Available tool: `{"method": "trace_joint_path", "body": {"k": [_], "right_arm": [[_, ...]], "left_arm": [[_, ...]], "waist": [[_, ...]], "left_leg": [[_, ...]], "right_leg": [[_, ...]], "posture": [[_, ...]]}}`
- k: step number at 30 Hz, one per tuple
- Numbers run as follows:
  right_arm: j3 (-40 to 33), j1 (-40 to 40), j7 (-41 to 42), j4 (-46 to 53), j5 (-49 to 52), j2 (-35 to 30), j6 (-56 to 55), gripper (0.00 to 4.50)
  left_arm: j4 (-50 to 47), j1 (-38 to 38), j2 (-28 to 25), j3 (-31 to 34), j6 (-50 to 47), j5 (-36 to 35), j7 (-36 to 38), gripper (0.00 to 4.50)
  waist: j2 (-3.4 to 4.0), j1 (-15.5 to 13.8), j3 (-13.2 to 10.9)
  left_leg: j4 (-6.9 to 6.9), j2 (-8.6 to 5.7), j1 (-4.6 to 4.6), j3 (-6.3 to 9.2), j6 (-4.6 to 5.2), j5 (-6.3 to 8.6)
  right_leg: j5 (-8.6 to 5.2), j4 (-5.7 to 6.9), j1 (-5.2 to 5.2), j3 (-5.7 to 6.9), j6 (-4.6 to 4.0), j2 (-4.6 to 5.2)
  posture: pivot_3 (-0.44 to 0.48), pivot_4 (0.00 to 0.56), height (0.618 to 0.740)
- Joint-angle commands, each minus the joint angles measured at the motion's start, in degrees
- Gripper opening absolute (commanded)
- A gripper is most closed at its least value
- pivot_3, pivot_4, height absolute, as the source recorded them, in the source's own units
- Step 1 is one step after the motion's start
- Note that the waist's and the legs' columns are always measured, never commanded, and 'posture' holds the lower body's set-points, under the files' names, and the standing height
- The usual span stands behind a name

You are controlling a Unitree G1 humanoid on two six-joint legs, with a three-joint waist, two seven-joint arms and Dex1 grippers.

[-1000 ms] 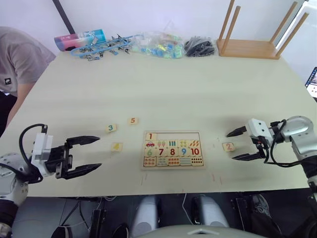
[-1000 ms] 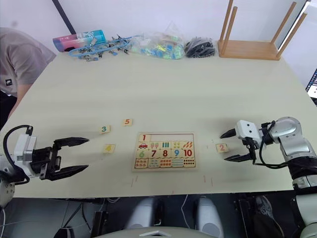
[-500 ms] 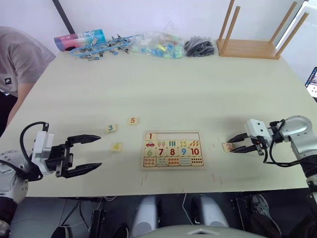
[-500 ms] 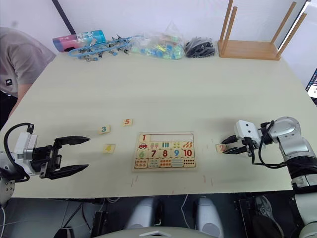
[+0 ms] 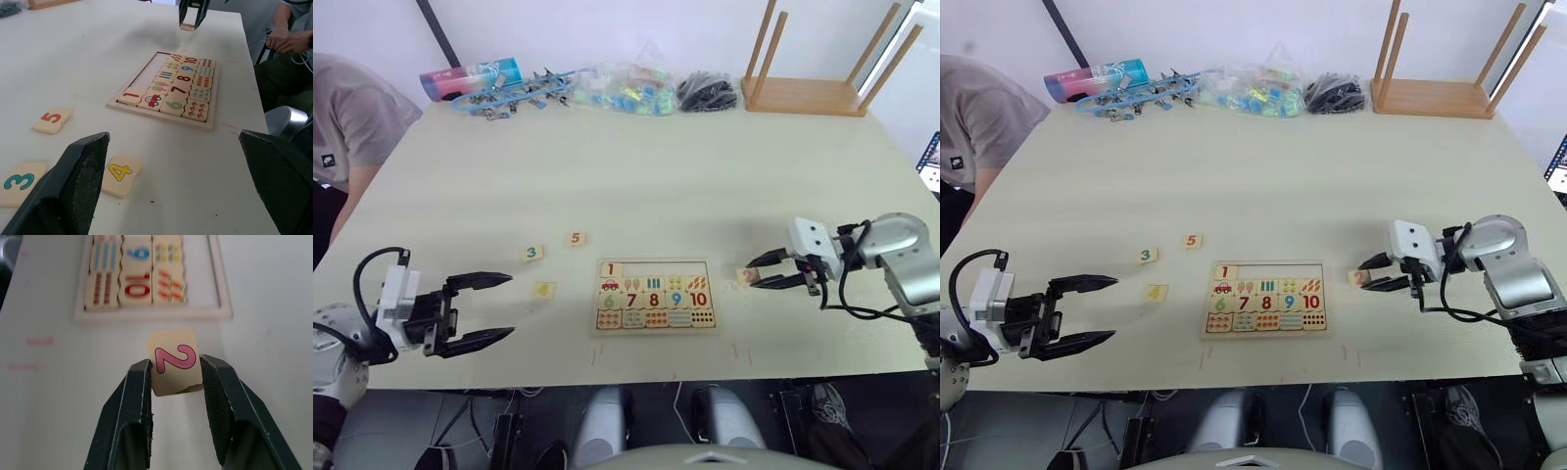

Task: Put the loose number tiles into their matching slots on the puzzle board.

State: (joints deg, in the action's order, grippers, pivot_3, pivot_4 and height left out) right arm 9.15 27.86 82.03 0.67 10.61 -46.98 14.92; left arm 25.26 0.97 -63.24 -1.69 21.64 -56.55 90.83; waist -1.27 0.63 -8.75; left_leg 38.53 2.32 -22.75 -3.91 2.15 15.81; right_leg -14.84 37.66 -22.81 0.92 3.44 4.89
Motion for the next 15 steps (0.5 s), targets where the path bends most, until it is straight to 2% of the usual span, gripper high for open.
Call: {"method": "trace_joint_path", "body": {"k": [1, 7, 11, 15], "right_arm": [[1.8, 2.8, -4.9, 8.1, -0.7, 0.4, 10.3, 0.89], [8.4, 9.3, -11.7, 16.2, -1.9, 4.7, 26.4, 0.89], [15.0, 16.4, -15.5, 17.0, -3.2, 8.9, 38.1, 0.89], [18.8, 20.9, -18.8, 16.0, -3.2, 12.9, 44.0, 0.89]], "left_arm": [[-0.6, -0.4, 0.0, 1.3, 0.7, -1.1, 1.7, 4.50], [-0.3, -0.9, 0.2, 1.2, 0.7, -0.9, 1.7, 4.50], [-0.1, -1.0, 0.5, 1.3, 0.9, -0.8, 1.7, 4.50], [-0.4, -0.4, 0.8, 1.7, 1.0, -0.7, 1.7, 4.50]], "waist": [[-0.01, 0.0, 0.0], [-0.02, 0.0, 0.0], [-0.03, 0.2, 0.0], [-0.07, 0.1, 0.0]], "left_leg": [[0.00, 0.00, -0.01, 0.00, 0.00, 0.00], [0.00, -0.01, -0.10, 0.02, 0.00, 0.00], [-0.01, -0.04, -0.17, 0.12, 0.00, 0.00], [-0.02, -0.03, -0.22, 0.14, 0.01, 0.00]], "right_leg": [[0.00, 0.00, -0.01, 0.00, 0.00, 0.00], [0.00, 0.01, -0.13, -0.01, 0.00, 0.01], [0.00, 0.08, -0.29, -0.10, 0.00, 0.00], [0.00, 0.06, -0.31, -0.10, 0.00, 0.00]], "posture": [[0.000, 0.150, 0.737], [0.000, 0.150, 0.737], [0.000, 0.150, 0.737], [0.000, 0.150, 0.737]]}}
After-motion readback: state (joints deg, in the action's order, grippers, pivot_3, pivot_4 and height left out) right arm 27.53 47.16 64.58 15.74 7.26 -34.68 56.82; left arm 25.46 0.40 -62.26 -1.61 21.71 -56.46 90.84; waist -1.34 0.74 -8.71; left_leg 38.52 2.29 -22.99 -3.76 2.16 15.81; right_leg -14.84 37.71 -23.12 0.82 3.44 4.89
